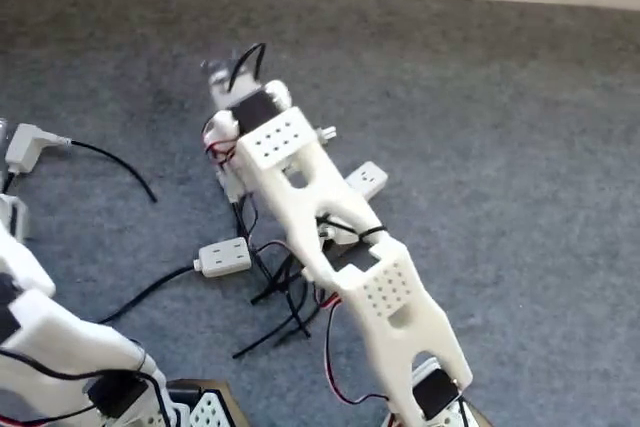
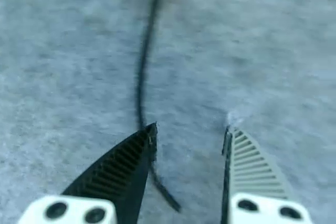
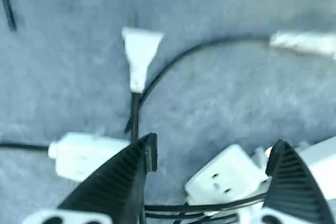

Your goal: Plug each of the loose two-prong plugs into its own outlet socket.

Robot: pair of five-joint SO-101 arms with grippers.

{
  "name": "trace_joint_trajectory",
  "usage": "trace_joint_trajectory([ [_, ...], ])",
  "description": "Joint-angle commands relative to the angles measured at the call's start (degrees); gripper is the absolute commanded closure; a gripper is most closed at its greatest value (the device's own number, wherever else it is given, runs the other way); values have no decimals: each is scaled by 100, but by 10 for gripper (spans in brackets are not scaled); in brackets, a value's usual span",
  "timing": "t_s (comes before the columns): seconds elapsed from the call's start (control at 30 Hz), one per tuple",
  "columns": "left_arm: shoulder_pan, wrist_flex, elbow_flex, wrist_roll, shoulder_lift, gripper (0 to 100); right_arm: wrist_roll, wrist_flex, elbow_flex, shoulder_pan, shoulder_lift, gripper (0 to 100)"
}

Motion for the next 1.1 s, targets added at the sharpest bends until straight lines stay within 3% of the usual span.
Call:
trace_joint_trajectory([
  [0.0,-312,484,-1411,149,593,793,202,-75,242,-338,-347,670],
  [0.27,-576,695,-2404,158,1341,793,862,207,-198,-295,-760,670],
  [0.53,-541,659,-2404,158,1411,793,1011,-66,-207,-576,-875,670],
  [0.73,-541,659,-2404,158,1411,793,1407,242,-136,-215,-1279,670],
  [1.07,-541,668,-2404,158,1411,793,1960,224,1657,180,-3187,670],
])
